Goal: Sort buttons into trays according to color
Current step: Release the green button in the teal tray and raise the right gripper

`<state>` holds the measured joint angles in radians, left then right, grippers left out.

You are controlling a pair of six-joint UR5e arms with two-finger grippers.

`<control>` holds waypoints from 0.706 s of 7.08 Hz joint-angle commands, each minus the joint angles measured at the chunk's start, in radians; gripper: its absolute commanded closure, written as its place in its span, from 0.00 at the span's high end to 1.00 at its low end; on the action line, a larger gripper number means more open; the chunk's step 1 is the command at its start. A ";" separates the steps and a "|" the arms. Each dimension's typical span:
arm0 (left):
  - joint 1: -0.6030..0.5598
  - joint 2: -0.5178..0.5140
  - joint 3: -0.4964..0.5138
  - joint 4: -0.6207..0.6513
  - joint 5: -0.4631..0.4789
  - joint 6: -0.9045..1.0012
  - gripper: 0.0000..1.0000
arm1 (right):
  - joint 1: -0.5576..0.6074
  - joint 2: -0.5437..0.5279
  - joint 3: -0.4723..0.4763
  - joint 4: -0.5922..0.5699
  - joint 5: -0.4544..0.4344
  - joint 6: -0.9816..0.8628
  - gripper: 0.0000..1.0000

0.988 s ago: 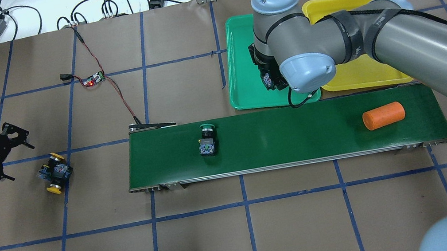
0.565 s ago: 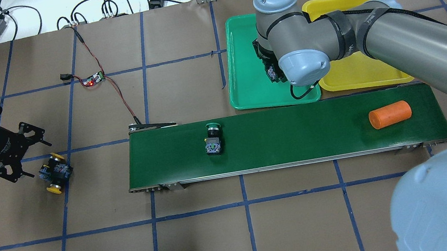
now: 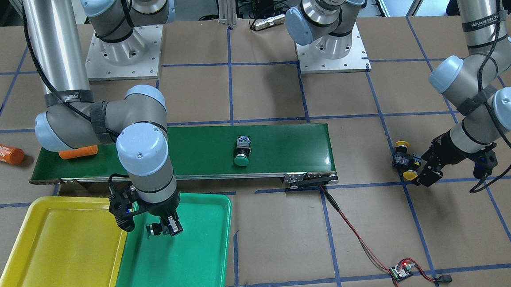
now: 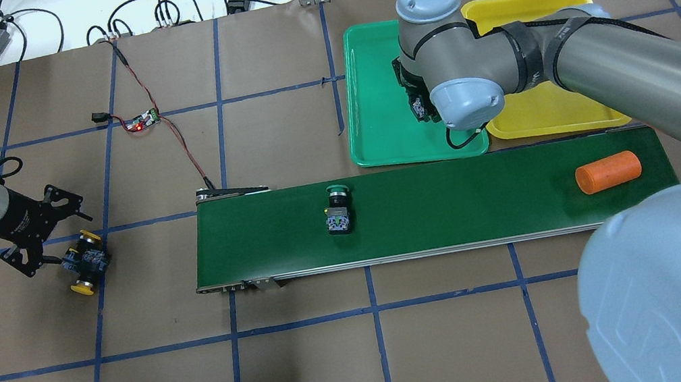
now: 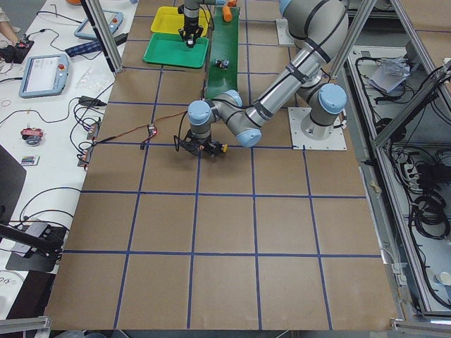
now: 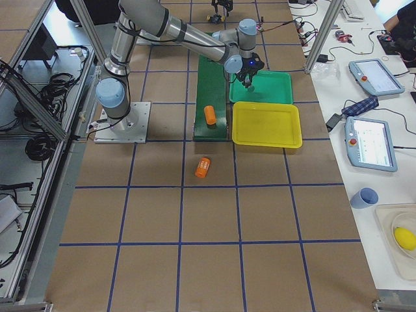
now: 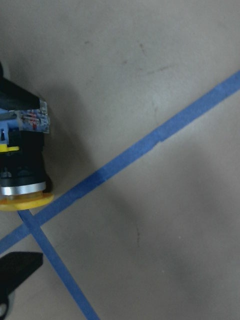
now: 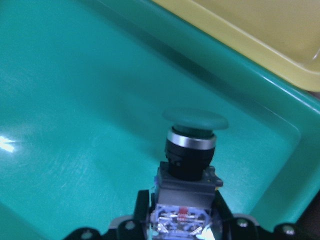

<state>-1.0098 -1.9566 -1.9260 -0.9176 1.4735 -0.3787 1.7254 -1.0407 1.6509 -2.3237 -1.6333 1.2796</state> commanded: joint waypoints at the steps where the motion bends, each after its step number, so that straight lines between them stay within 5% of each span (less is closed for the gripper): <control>1: -0.012 0.007 0.022 -0.058 0.057 -0.003 1.00 | 0.000 0.010 0.012 -0.025 0.004 0.018 0.99; 5: -0.013 -0.008 0.051 -0.106 0.057 -0.011 1.00 | -0.007 -0.088 0.012 0.009 0.058 -0.308 1.00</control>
<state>-1.0238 -1.9576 -1.8769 -1.0117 1.5304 -0.3875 1.7188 -1.0823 1.6566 -2.3361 -1.5812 1.1059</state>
